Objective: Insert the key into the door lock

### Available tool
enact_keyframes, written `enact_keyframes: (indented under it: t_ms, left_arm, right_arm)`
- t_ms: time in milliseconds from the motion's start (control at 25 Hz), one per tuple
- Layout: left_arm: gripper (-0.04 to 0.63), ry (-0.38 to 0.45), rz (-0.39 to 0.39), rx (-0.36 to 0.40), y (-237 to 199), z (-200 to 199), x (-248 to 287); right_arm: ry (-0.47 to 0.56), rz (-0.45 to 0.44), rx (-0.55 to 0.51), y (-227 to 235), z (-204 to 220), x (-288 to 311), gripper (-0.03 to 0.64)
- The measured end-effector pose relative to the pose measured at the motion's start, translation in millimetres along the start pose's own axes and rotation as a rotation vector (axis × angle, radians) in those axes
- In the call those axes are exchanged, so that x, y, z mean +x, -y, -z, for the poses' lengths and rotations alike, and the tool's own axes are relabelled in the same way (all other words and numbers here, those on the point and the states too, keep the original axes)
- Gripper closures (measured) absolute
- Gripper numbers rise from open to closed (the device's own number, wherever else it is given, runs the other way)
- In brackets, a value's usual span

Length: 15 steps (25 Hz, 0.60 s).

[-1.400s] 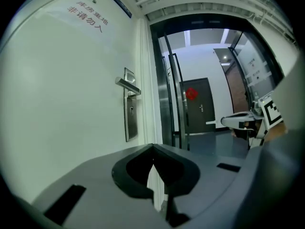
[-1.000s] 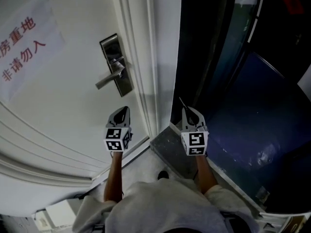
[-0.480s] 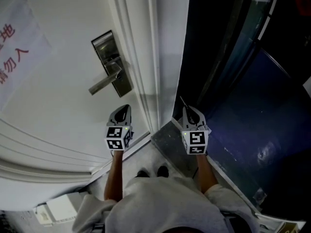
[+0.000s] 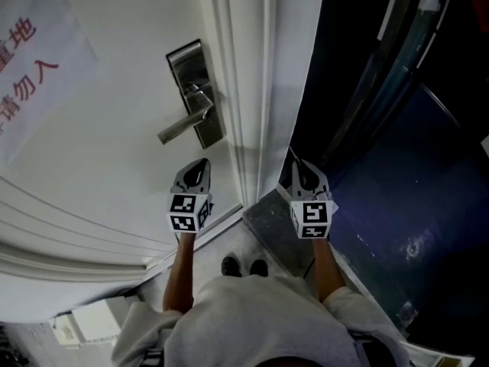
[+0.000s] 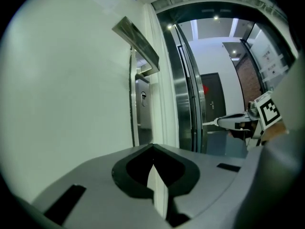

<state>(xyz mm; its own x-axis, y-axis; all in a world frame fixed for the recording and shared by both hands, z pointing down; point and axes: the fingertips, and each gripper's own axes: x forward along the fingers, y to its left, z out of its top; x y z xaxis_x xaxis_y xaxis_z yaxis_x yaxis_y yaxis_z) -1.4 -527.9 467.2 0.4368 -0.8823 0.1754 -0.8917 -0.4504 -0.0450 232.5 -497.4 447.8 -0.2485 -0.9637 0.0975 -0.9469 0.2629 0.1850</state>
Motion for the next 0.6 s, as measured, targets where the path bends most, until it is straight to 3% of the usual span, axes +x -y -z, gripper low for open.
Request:
enact_keyframes:
  t_ms: [600]
  left_arm:
    - [0.578,0.014,-0.238,-0.022,-90,4,-90]
  right_arm:
    - [0.137,-0.258,-0.078,-109,-63,51,0.586]
